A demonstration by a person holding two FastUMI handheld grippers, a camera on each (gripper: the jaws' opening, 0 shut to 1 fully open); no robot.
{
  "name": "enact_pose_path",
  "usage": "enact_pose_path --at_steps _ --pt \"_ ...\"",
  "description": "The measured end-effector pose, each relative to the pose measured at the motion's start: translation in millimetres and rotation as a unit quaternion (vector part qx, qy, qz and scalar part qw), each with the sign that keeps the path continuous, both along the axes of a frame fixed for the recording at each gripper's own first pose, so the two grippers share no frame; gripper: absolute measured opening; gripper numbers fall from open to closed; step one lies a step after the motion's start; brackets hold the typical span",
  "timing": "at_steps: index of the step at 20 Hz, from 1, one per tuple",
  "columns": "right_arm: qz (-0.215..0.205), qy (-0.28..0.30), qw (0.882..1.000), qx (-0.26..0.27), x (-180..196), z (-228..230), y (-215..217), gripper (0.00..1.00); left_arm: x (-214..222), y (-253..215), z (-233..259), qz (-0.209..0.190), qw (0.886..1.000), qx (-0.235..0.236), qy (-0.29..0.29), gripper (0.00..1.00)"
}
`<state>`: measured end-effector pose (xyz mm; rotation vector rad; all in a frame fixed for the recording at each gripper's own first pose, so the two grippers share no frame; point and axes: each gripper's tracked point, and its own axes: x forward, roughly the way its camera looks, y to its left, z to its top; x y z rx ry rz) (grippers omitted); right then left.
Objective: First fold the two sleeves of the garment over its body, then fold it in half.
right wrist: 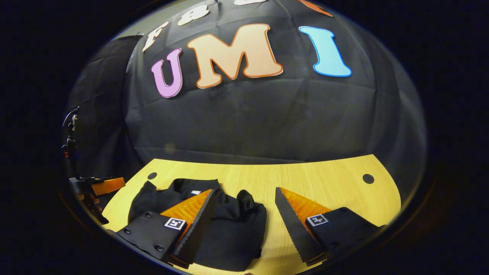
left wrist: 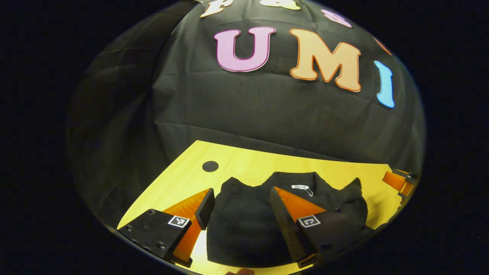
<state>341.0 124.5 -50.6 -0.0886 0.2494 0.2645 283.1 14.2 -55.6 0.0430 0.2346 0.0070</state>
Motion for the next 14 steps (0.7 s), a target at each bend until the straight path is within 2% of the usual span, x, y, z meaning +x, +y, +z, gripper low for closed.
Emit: enact_pose_path --at_steps 5,6,7,9,14 --pt "-0.003 -0.038 0.999 0.012 -91.7 7.6 -1.9 0.99 -84.3 -5.4 22.9 -0.035 0.999 0.013 -0.040 0.87" --pt "-0.002 -0.049 0.999 0.011 -109.1 7.4 -0.5 0.95 -99.6 -4.2 23.1 -0.037 0.998 0.016 -0.047 0.87" --pt "-0.003 -0.057 0.998 0.013 -127.7 7.1 -0.1 0.98 -116.7 -2.5 25.2 -0.041 0.997 0.017 -0.057 0.87" --pt "0.001 -0.064 0.998 0.026 -162.5 2.5 7.3 0.98 -143.3 -0.4 28.0 -0.048 0.996 0.012 -0.080 0.86" --pt "0.004 -0.081 0.996 0.046 -234.9 -11.5 17.7 0.98 -205.6 -1.5 9.9 -0.075 0.995 0.006 -0.067 0.86"
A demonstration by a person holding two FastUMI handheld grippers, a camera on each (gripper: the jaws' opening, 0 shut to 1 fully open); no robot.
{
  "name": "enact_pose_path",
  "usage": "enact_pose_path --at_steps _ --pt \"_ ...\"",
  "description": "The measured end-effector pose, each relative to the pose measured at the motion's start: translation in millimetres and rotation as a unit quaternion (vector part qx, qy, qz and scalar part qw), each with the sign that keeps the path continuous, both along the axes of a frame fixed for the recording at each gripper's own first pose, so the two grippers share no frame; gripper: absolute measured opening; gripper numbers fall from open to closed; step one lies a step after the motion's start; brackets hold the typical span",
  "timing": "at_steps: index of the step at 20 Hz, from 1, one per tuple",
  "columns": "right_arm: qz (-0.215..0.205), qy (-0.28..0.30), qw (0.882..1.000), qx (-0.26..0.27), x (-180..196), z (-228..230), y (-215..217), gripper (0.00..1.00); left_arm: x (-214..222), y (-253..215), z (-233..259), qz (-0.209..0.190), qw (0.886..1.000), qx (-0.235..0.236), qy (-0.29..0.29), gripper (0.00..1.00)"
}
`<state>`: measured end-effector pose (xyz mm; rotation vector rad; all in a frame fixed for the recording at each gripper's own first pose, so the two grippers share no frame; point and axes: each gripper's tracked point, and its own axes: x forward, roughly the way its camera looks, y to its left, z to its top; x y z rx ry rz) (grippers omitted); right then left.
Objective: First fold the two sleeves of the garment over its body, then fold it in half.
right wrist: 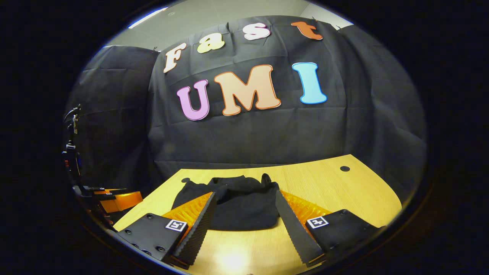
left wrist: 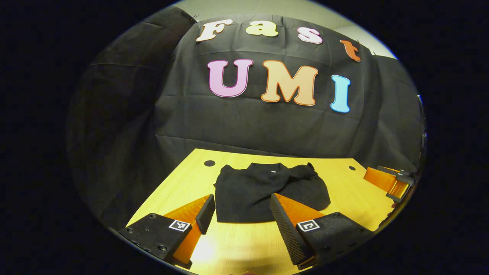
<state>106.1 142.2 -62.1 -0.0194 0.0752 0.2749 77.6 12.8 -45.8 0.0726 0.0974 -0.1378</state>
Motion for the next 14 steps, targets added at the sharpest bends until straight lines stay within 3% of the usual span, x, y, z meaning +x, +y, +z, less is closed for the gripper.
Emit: enact_pose_path --at_steps 3,4,6,13,14 --pt "0.009 -0.017 1.000 0.013 -35.6 -7.6 6.0 0.98 -33.4 2.5 -1.9 -0.008 1.000 -0.005 -0.009 0.86" --pt "0.007 -0.019 1.000 0.013 -44.9 -11.1 4.9 0.93 -41.2 3.4 -1.8 -0.009 1.000 -0.012 -0.012 0.86" --pt "0.011 -0.026 1.000 0.013 -61.7 -12.7 7.2 0.97 -54.7 0.2 -6.1 -0.011 0.999 -0.028 -0.013 0.84" --pt "0.027 -0.028 0.999 0.011 -93.4 -26.9 10.8 0.98 -82.0 4.6 -8.5 -0.001 1.000 -0.004 -0.028 0.86" --pt "0.028 -0.025 0.999 0.010 -96.7 -27.8 10.9 0.94 -83.3 5.3 -10.4 -0.001 1.000 0.000 -0.026 0.86"
